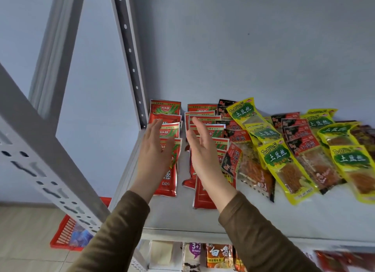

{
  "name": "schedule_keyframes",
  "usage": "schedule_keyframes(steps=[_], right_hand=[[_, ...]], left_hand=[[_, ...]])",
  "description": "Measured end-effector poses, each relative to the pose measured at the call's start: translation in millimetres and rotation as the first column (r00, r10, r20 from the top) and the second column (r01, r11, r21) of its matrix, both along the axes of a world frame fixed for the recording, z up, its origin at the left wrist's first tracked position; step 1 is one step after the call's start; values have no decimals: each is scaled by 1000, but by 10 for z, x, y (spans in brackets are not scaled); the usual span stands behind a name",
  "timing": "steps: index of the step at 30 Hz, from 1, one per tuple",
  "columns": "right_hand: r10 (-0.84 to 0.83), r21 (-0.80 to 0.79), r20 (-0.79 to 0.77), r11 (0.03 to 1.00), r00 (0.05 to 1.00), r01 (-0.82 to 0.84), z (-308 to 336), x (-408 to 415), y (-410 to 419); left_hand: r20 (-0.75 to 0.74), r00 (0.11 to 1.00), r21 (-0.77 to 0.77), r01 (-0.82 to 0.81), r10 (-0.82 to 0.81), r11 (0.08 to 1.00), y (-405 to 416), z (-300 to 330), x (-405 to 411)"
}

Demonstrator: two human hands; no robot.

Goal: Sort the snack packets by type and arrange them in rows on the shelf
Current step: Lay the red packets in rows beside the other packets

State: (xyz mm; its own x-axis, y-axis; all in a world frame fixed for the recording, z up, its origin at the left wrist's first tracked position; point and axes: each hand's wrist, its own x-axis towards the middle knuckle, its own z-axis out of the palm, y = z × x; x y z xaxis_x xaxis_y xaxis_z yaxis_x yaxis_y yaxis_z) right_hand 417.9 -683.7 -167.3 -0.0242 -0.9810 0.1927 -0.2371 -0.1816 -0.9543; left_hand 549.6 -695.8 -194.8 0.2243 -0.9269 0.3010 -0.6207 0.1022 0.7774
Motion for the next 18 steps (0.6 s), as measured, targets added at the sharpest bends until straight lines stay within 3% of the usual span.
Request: schedule_keyframes(steps=[5, 9, 13, 18], right_hand=[[-106, -20, -86, 994, 991, 104, 16, -667, 176], [-35, 44, -63, 998, 997, 38, -199, -823, 462], [54, 152, -123, 988, 991, -35, -478, -794, 617], [9, 154, -249, 988, 968, 31, -554, -944, 364]], left_hand=[[143, 957, -51, 261, -252, 964, 219, 70, -486], [400, 803, 70, 453, -441, 889, 371, -147, -799], [651, 631, 201, 393, -422, 897, 415, -396, -886], [666, 643, 218, 316, -377, 923, 341, -411, -885]])
